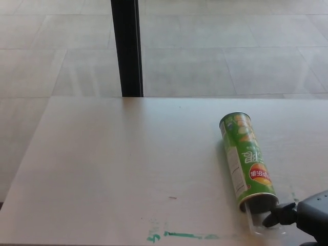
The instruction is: Use the finger on the right hand of the robot to pull out the chips tray kept inside a container in the middle of the desk
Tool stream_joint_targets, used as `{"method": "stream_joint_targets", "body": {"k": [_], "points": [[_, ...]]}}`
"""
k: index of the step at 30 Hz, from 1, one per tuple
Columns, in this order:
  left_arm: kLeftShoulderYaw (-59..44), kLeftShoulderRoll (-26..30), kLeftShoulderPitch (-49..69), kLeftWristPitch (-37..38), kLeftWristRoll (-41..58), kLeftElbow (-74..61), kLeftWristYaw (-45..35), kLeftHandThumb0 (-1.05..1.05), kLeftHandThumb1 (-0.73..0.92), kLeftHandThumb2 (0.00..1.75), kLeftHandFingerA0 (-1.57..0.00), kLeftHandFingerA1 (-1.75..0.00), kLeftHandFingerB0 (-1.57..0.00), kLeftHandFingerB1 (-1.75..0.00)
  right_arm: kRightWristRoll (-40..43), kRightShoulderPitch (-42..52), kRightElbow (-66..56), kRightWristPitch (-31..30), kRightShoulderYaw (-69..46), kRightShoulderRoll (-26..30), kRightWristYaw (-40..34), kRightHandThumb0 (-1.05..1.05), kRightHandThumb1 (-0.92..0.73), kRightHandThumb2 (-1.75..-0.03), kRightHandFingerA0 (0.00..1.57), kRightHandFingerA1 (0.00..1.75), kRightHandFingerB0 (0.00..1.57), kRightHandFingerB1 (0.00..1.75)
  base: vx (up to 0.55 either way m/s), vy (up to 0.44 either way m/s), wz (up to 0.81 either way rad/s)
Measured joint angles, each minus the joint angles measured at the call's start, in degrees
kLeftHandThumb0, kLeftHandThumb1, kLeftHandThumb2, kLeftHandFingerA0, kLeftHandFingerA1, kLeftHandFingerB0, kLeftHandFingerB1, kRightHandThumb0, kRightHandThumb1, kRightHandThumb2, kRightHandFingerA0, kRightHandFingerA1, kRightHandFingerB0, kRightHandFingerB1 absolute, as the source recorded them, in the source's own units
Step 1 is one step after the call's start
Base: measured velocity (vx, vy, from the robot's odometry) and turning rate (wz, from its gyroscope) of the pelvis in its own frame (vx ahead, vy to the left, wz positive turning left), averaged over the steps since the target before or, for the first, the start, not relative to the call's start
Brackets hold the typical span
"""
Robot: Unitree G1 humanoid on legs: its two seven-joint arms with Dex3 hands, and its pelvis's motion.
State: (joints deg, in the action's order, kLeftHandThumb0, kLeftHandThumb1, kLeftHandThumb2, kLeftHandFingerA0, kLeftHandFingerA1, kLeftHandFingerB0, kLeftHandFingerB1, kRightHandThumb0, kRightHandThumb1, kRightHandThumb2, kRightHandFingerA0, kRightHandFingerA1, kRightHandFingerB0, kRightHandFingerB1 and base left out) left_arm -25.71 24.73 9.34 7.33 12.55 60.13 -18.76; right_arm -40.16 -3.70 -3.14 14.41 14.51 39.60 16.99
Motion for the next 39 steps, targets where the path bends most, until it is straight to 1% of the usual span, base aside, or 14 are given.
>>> {"method": "stream_joint_targets", "body": {"k": [3,4,6,8,12,13,15,18,19,21,27,28,29,39], "points": [[0.00,0.02,-0.03,0.00,0.01,0.47,-0.01,-0.71,0.78,0.63,-0.38,-0.84,-0.43,-0.74,0.05,1.22,-1.19,-0.01,-0.13,0.00,0.13,-0.16,-0.59,-0.59,0.82,1.38,0.50,0.46,0.00,0.000,0.00],[0.00,0.02,0.00,0.00,0.01,0.58,-0.01,-0.74,0.58,0.91,-0.42,-0.78,-0.42,-0.70,0.05,1.50,-1.44,-0.01,-0.14,0.00,0.12,-0.17,-0.60,-0.58,0.83,1.38,0.50,0.46,0.00,0.000,0.00],[0.00,0.04,0.04,0.00,0.00,0.75,0.01,-0.70,0.78,0.62,-0.38,-0.83,-0.42,-0.72,0.00,1.92,-1.80,-0.02,-0.13,-0.03,0.07,-0.17,-0.60,-0.58,0.82,1.39,0.50,0.46,0.00,0.000,0.00],[0.00,0.05,0.11,0.00,0.01,0.75,-0.01,-0.75,0.59,0.92,-0.41,-0.79,-0.41,-0.70,-0.06,2.21,-1.83,-0.04,-0.05,-0.29,-0.17,-0.18,-0.60,-0.58,0.83,1.35,0.51,0.46,0.00,0.000,0.00],[0.00,0.13,0.14,0.01,0.00,0.78,0.00,-0.74,0.58,0.92,-0.42,-0.79,-0.42,-0.69,-0.38,3.05,-1.80,-0.70,0.34,-1.19,-0.89,-0.19,-0.60,-0.59,0.83,1.35,0.50,0.46,0.00,0.000,0.00],[0.00,0.19,0.09,0.01,0.00,0.97,0.00,-0.71,0.78,0.63,-0.37,-0.84,-0.42,-0.71,-0.49,3.18,-1.82,-0.86,0.45,-1.19,-0.98,-0.18,-0.60,-0.59,0.83,1.35,0.51,0.46,0.00,0.000,0.00],[0.01,0.30,0.01,0.02,0.00,1.28,0.00,-0.75,0.58,0.91,-0.41,-0.79,-0.41,-0.70,-0.57,3.36,-1.75,-1.11,0.65,-1.19,-1.14,-0.18,-0.60,-0.57,0.84,1.35,0.51,0.46,0.00,0.000,0.00],[0.01,0.31,-0.08,0.03,0.00,1.59,0.00,-0.75,0.58,0.91,-0.41,-0.80,-0.41,-0.71,-0.57,3.73,-1.69,-1.21,0.69,-1.17,-1.47,-0.18,-0.60,-0.58,0.82,1.40,0.51,0.46,0.00,0.000,0.00],[0.01,0.31,-0.06,0.03,0.00,1.59,-0.01,-0.72,0.77,0.63,-0.37,-0.86,-0.42,-0.74,-0.55,3.97,-1.76,-1.25,0.65,-1.13,-1.59,-0.19,-0.60,-0.57,0.83,1.40,0.51,0.47,0.00,0.000,0.00],[0.00,0.31,0.07,0.03,0.01,1.40,-0.02,-0.75,0.58,0.91,-0.40,-0.80,-0.40,-0.70,-0.52,4.60,-2.00,-1.40,0.46,-1.03,-1.80,-0.18,-0.60,-0.58,0.82,1.40,0.52,0.46,0.00,0.000,0.00],[0.03,0.33,0.60,0.13,0.00,0.90,-0.03,-0.72,0.79,0.64,-0.35,-0.83,-0.40,-0.69,-0.19,7.30,-2.98,-1.41,-0.23,0.19,-2.39,-0.18,-0.60,-0.58,0.82,1.36,0.50,0.46,0.00,0.000,0.00],[0.03,0.34,0.56,0.17,0.00,1.02,-0.04,-0.76,0.59,0.92,-0.40,-0.79,-0.40,-0.69,-0.07,7.74,-3.11,-1.27,-0.33,0.53,-2.54,-0.18,-0.61,-0.58,0.83,1.38,0.50,0.46,0.00,0.000,0.00],[0.03,0.34,0.55,0.30,0.00,1.10,-0.04,-0.74,0.79,0.65,-0.36,-0.85,-0.42,-0.74,-0.01,8.19,-3.29,-1.07,-0.43,0.93,-2.76,-0.19,-0.60,-0.58,0.83,1.37,0.50,0.46,0.00,0.000,0.00],[0.13,0.45,0.25,1.08,-0.02,2.12,-0.04,-0.74,0.79,0.64,-0.35,-0.83,-0.41,-0.69,0.04,11.73,-5.63,-0.72,-1.59,2.46,-3.67,-0.18,-0.62,-0.58,0.78,1.42,0.51,0.46,0.00,0.000,0.00]]}}
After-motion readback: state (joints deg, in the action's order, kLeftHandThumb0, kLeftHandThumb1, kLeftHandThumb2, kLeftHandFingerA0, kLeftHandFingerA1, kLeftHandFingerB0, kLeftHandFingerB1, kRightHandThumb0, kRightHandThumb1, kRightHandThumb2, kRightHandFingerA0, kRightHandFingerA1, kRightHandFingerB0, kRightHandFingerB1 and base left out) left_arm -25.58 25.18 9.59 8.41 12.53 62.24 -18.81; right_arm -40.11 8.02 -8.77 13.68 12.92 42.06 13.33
